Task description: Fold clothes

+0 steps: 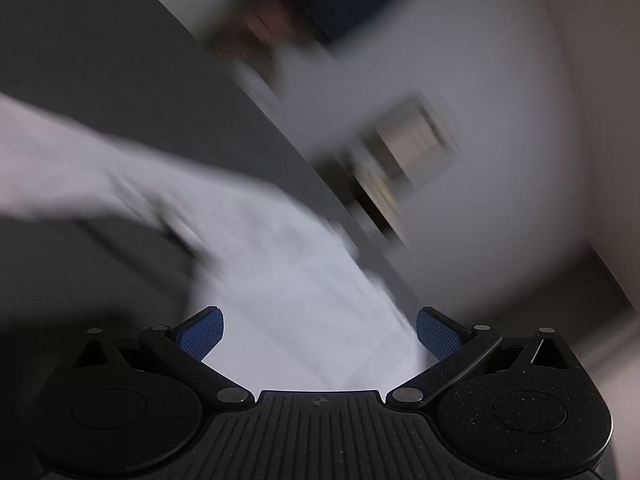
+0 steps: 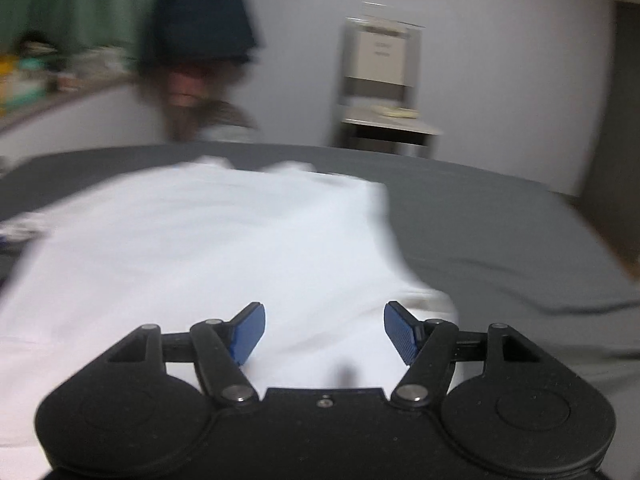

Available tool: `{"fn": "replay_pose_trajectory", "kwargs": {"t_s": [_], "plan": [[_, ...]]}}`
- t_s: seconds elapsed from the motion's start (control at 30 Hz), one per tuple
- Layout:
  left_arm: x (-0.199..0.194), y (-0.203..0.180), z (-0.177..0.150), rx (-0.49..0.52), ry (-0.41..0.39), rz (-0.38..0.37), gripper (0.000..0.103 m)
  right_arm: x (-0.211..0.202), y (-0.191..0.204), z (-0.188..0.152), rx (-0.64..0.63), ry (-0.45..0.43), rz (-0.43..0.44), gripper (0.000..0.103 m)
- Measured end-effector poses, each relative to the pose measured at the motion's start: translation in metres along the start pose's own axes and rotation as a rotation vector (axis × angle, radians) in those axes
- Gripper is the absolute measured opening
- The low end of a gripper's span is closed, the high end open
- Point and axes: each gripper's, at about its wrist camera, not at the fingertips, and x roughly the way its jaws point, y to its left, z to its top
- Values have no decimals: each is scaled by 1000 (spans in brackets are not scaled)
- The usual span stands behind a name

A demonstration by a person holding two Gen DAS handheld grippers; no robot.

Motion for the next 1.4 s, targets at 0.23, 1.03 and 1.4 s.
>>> {"fn": "replay_pose_trajectory", "kwargs": {"t_s": [0.23,1.03,1.4], "plan": [[-76,60,22,-326,-405,221,103,-9,154,11,-409,-140,313,67],[-143,179,90,-16,-310,630,94,-93,163,-14,-508,-150,540,74],[-123,158,100,352,-150,782,37,-107,118,-23,-316,-143,516,75]]}}
